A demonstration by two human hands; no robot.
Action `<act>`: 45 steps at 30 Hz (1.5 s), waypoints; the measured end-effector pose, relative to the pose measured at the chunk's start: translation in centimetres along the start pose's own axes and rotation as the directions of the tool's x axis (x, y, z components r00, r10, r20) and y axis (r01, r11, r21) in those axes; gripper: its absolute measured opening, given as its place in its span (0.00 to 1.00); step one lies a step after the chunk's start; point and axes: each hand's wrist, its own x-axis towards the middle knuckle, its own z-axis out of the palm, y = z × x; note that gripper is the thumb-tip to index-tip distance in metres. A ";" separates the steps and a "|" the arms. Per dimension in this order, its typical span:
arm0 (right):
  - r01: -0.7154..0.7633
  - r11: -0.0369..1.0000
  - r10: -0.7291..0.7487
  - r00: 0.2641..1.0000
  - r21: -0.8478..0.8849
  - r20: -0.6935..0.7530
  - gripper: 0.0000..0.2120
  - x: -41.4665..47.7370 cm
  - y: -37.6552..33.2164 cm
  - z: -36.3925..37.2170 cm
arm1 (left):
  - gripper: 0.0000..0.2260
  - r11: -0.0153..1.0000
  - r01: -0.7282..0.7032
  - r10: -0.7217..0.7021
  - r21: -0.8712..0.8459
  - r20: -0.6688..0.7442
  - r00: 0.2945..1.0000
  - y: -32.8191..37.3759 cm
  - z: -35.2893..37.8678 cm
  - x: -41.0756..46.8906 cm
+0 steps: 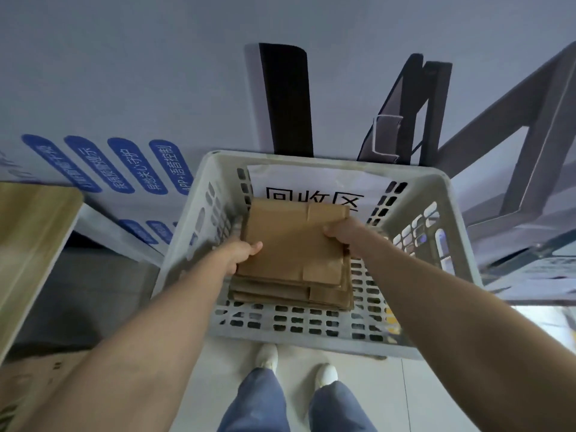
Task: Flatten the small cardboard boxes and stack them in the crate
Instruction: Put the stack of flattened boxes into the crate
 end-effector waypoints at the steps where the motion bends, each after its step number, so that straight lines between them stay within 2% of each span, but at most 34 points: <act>1: 0.002 0.998 -0.001 1.000 -0.069 0.005 0.18 0.4 0.4 0.4 | 0.27 0.999 0.000 0.001 0.042 -0.014 1.000 -0.3 0.1 0.8; 4: -0.028 0.951 -0.009 0.993 -0.307 -0.120 0.18 1.5 0.8 1.3 | 0.30 0.985 -0.017 0.025 0.174 -0.045 0.999 -0.7 0.1 3.0; 8: -0.021 0.969 -0.016 0.989 -0.245 -0.147 0.21 3.1 1.5 2.2 | 0.34 0.924 -0.051 0.091 0.379 -0.088 0.992 -0.9 0.0 5.0; 12: -0.160 0.920 0.084 0.972 -0.358 -0.220 0.26 3.9 2.0 2.8 | 0.32 0.856 -0.132 0.200 0.500 -0.086 0.976 -0.9 0.4 5.9; 15: -0.153 0.906 0.072 0.974 -0.395 -0.214 0.24 4.4 2.3 3.0 | 0.27 0.797 -0.148 0.226 0.585 -0.061 0.972 -0.1 0.9 5.8; 17: -0.157 0.896 0.064 0.971 -0.415 -0.229 0.25 4.7 2.8 3.4 | 0.21 0.746 -0.147 0.242 0.650 -0.059 0.969 0.3 1.3 5.7; 21: -0.159 0.888 0.057 0.969 -0.432 -0.241 0.27 5.7 3.2 3.3 | 0.15 0.763 -0.169 0.270 0.624 -0.071 0.960 -0.1 1.6 6.2; 24: -0.123 0.805 0.028 0.985 -0.581 -0.171 0.20 5.9 2.2 2.4 | 0.12 0.784 -0.188 0.274 0.591 -0.058 0.960 -0.3 1.3 6.7; 28: -0.140 0.731 0.038 0.986 -0.668 -0.165 0.18 6.1 2.0 2.5 | 0.12 0.761 -0.178 0.276 0.624 -0.063 0.959 0.0 1.2 6.9; 30: -0.152 0.736 0.037 0.982 -0.659 -0.184 0.16 6.3 2.5 2.7 | 0.13 0.761 -0.195 0.287 0.619 -0.051 0.957 -0.1 1.3 7.1; 34: -0.197 0.824 0.082 0.969 -0.531 -0.233 0.16 6.3 3.0 2.8 | 0.16 0.713 -0.216 0.306 0.666 -0.019 0.952 -0.3 1.3 7.3; 39: -0.171 0.815 0.041 0.970 -0.553 -0.240 0.16 5.1 3.2 2.8 | 0.18 0.695 -0.240 0.309 0.678 0.021 0.951 -0.3 1.0 7.3; 40: -0.170 0.812 0.060 0.976 -0.558 -0.210 0.16 4.9 2.9 2.6 | 0.20 0.693 -0.249 0.311 0.677 0.031 0.950 -0.2 1.0 7.3; 43: -0.240 0.758 0.256 0.965 -0.606 -0.062 0.18 4.5 1.0 2.2 | 0.30 0.621 -0.250 0.310 0.743 0.060 0.949 0.7 1.1 7.4; 45: -0.240 0.729 0.265 0.962 -0.641 -0.059 0.19 4.5 0.6 2.1 | 0.28 0.599 -0.237 0.287 0.765 0.072 0.955 1.3 1.2 7.7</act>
